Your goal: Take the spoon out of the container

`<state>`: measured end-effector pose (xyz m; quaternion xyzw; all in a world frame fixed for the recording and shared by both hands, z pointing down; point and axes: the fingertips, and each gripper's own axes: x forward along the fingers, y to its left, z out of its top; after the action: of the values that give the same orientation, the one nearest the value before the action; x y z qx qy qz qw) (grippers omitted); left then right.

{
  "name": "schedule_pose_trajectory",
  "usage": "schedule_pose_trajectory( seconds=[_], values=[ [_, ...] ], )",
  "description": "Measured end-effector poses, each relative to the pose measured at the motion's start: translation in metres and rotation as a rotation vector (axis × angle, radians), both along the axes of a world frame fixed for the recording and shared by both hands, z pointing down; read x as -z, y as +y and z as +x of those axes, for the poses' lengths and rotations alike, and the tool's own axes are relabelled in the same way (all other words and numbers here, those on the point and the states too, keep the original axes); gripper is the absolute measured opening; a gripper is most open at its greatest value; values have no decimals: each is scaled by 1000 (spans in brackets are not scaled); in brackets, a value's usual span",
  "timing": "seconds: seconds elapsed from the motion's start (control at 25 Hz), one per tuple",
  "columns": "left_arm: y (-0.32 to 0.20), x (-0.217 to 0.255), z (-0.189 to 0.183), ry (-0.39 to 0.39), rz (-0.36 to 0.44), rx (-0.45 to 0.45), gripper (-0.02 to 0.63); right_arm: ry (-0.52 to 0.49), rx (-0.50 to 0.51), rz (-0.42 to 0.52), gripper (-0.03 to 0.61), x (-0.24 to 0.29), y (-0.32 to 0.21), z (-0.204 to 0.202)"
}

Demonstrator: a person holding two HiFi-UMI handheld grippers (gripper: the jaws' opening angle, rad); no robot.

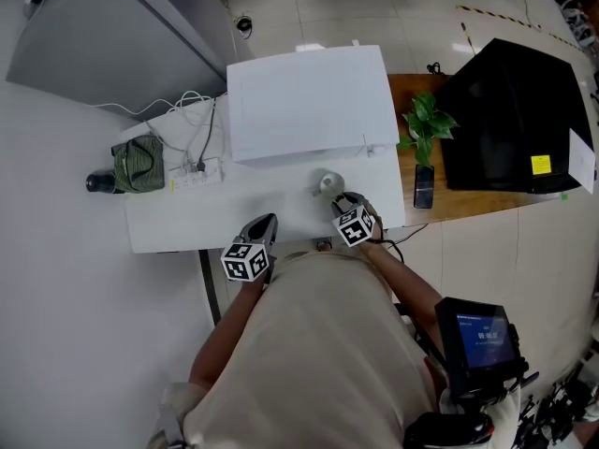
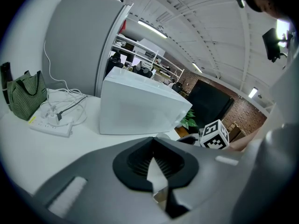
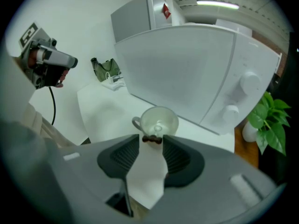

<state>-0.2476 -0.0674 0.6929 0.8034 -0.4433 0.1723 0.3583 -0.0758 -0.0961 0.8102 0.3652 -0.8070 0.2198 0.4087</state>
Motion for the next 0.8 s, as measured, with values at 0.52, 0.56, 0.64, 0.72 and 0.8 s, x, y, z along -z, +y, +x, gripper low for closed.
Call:
schedule_pose_trajectory(
  seconds=[0.52, 0.56, 0.64, 0.72, 0.8],
  values=[
    [-12, -6, 7, 21, 27, 10, 0, -79, -53, 48, 127, 39, -13, 10],
    [-15, -7, 8, 24, 29, 10, 0, -84, -54, 53, 127, 44, -16, 11],
    [-17, -7, 9, 31, 34, 9, 0, -100, -60, 66, 127, 56, -17, 12],
    [-16, -4, 10, 39, 41, 8, 0, -124, -71, 91, 126, 70, -17, 12],
    [-17, -1, 11, 44, 48, 8, 0, -145, -80, 114, 126, 84, -17, 14]
  ],
)
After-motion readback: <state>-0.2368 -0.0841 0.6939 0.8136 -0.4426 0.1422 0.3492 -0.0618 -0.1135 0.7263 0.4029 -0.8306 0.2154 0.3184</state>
